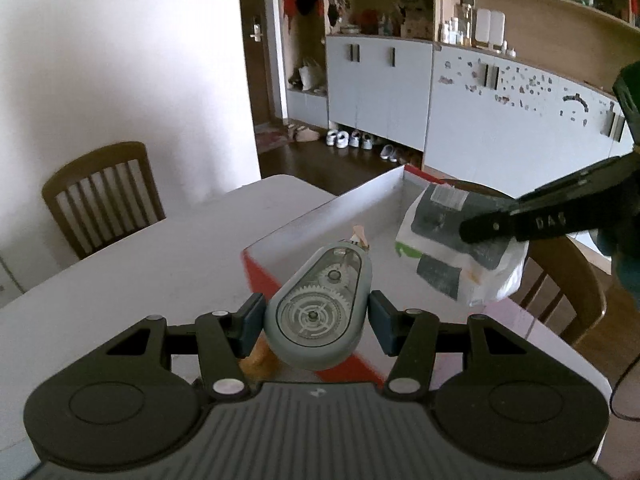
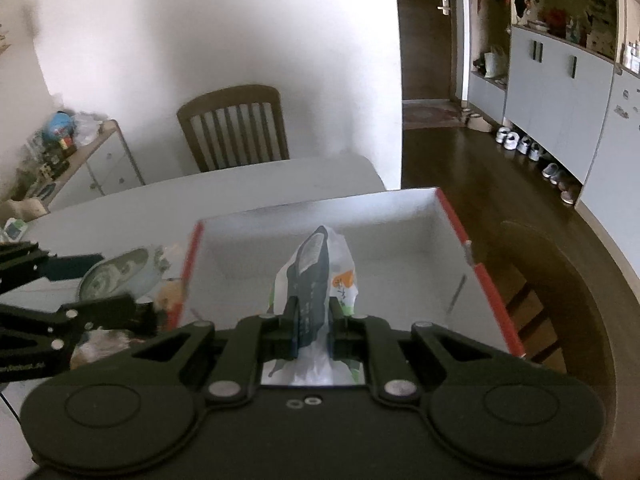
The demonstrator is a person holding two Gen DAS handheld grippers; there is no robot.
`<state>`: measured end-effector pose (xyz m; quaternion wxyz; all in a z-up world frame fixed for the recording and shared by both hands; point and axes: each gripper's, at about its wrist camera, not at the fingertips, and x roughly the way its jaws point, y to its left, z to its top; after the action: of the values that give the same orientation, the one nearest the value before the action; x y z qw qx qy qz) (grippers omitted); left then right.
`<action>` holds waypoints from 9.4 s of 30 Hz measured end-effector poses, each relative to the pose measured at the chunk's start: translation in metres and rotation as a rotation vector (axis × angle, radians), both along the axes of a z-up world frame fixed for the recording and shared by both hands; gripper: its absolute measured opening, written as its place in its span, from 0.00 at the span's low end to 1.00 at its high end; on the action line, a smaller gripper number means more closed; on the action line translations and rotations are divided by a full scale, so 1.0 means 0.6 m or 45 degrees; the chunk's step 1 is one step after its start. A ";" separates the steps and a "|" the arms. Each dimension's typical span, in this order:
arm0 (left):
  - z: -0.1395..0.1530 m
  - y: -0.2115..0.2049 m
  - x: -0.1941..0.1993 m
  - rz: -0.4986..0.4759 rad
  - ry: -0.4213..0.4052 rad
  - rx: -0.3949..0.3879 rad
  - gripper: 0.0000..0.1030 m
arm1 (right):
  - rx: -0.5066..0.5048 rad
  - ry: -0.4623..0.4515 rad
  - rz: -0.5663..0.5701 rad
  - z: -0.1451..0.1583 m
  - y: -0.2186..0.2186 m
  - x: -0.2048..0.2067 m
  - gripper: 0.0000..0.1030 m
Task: Organize objects
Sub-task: 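Carry the wipes packet into the red box and open the right tool, then withdraw the right tool from the box back toward the tray, then lower the left tool onto the bag of bread slices and grasp it, then lift the bread bag with the left tool and carry it over the red box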
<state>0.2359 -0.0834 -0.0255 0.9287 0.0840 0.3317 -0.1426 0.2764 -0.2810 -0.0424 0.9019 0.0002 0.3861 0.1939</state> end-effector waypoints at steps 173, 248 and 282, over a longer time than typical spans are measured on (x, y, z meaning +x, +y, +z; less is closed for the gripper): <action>-0.176 0.387 -0.104 0.594 0.348 -0.119 1.00 | -0.210 0.139 0.279 -0.161 0.324 -0.202 0.98; -0.191 0.387 -0.149 0.762 0.526 -0.217 0.70 | -0.236 0.149 0.507 -0.190 0.326 -0.186 0.46; -0.190 0.387 -0.140 1.144 0.706 -0.484 1.00 | -0.183 0.116 0.596 -0.155 0.276 -0.197 0.46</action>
<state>0.1519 0.1487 -0.1392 0.7751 -0.2751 0.5351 0.1930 0.1580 -0.1153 -0.1352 0.8117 -0.1448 0.4287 0.3694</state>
